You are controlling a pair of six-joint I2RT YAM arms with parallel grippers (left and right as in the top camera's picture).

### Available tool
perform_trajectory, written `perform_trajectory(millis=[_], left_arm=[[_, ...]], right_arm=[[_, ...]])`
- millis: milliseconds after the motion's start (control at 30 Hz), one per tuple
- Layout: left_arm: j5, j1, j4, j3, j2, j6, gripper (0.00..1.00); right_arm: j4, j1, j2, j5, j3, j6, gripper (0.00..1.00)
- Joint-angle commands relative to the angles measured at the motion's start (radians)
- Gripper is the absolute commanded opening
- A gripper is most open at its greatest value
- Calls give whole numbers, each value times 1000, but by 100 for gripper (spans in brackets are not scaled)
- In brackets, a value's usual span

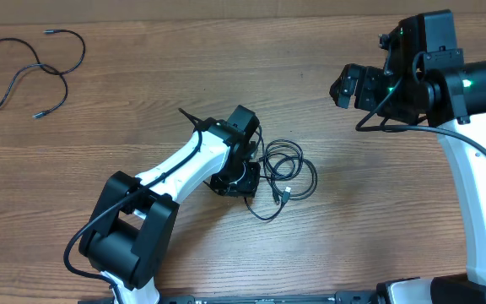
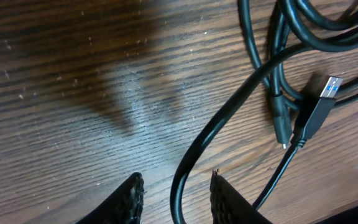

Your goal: Untangle cables

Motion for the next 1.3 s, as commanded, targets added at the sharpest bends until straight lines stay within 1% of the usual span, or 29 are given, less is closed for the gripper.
perform_trajectory(millis=[0, 67, 100, 133, 167, 267, 367, 600, 633, 700, 867, 1067, 1267], left_arm=[[-4, -8, 13, -13, 14, -8, 36], [-16, -8, 19, -13, 14, -8, 32], [-16, -8, 21, -13, 14, -8, 22], [-14, -8, 21, -13, 14, -8, 7], [-13, -8, 20, -13, 14, -8, 4], [26, -11, 17, -10, 13, 14, 4], [49, -11, -32, 27, 12, 56, 4], [49, -21, -275, 351, 0, 134, 4], [50, -27, -322, 457, -6, 156, 4], [50, -29, -366, 561, -9, 173, 4], [48, -26, -454, 768, -10, 173, 4], [29, -26, -533, 966, -18, 195, 4], [17, -26, -554, 1133, -37, 196, 4]], right_arm=[[8, -4, 3, 10, -3, 0, 100], [8, -4, 3, 10, -3, 0, 100], [8, -4, 3, 10, -3, 0, 100], [7, -4, 3, 10, -3, 0, 100], [7, -4, 3, 10, -3, 0, 100], [7, -4, 3, 11, -3, -1, 100], [7, -4, 3, 11, -3, 0, 100], [8, -4, 3, 31, -3, 0, 100], [7, -4, 3, 37, -3, 0, 100], [7, -4, 3, 37, -3, 0, 100], [1, -6, 3, 37, -3, 0, 100], [0, -14, 3, 36, -3, 0, 100], [-1, -14, 3, 36, -3, 0, 100]])
